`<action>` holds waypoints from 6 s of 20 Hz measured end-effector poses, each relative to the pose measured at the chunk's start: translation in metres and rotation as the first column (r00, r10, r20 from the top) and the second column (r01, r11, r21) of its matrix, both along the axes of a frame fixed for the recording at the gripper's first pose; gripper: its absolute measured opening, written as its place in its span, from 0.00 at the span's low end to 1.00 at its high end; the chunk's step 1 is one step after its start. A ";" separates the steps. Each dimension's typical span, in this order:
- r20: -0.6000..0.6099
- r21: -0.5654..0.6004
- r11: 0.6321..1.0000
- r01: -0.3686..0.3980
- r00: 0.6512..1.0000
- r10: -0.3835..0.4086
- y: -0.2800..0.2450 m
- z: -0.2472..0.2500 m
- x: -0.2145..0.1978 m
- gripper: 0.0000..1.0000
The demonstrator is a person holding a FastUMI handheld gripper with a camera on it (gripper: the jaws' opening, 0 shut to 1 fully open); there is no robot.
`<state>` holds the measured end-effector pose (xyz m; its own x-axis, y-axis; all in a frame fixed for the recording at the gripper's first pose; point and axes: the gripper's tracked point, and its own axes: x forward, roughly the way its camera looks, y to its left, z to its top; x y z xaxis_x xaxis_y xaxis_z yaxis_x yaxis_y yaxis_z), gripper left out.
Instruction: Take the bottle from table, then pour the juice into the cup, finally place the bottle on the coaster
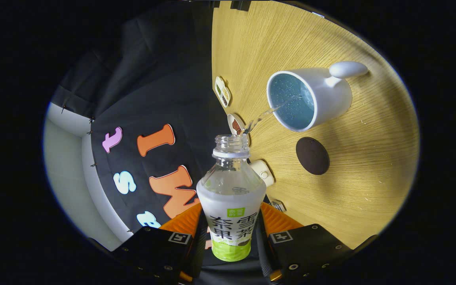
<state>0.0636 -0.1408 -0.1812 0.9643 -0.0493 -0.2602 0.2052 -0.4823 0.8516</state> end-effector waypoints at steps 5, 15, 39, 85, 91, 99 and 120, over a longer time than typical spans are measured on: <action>0.014 0.025 1.000 0.017 1.000 -0.018 -0.006 0.004 -0.001 0.58; 0.005 0.074 0.996 0.040 0.999 -0.041 -0.015 -0.003 -0.003 0.58; -0.009 0.130 0.989 0.066 0.998 -0.065 -0.017 -0.016 -0.005 0.58; -0.495 -0.820 -0.327 -0.469 0.869 -0.006 -0.004 -0.069 0.112 0.63; -0.485 -0.819 -0.344 -0.460 0.875 -0.016 0.001 -0.071 0.107 0.66; -0.503 -0.809 -0.332 -0.485 0.864 -0.037 0.003 -0.074 0.085 0.81; -0.247 -0.888 -0.438 -0.136 0.946 0.208 0.162 0.159 -0.057 0.97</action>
